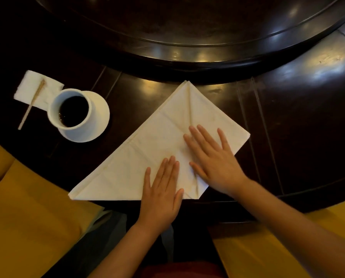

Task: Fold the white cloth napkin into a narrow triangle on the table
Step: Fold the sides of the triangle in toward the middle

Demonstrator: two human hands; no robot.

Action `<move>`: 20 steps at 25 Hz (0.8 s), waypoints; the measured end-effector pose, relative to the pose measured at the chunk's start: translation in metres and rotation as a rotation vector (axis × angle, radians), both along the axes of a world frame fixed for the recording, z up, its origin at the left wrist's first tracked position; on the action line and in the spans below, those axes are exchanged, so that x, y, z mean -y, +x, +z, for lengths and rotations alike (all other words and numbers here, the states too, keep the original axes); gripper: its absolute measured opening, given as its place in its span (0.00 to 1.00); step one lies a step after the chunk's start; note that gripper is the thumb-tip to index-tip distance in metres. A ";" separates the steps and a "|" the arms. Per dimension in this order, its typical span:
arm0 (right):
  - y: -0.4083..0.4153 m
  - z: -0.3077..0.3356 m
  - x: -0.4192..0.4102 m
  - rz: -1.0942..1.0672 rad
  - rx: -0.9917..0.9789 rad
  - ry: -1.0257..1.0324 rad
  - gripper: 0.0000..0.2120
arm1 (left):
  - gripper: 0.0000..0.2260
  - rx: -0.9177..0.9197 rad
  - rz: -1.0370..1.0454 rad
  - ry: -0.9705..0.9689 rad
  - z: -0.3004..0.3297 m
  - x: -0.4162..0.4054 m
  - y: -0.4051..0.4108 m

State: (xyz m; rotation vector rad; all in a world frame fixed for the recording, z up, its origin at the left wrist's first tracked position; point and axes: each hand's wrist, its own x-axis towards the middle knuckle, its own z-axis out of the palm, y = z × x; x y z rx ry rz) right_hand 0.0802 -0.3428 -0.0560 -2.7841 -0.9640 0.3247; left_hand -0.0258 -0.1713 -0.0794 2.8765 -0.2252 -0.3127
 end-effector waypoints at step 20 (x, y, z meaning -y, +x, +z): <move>-0.042 -0.021 -0.076 0.072 -0.059 -0.071 0.30 | 0.19 0.028 0.625 -0.079 0.032 -0.170 -0.042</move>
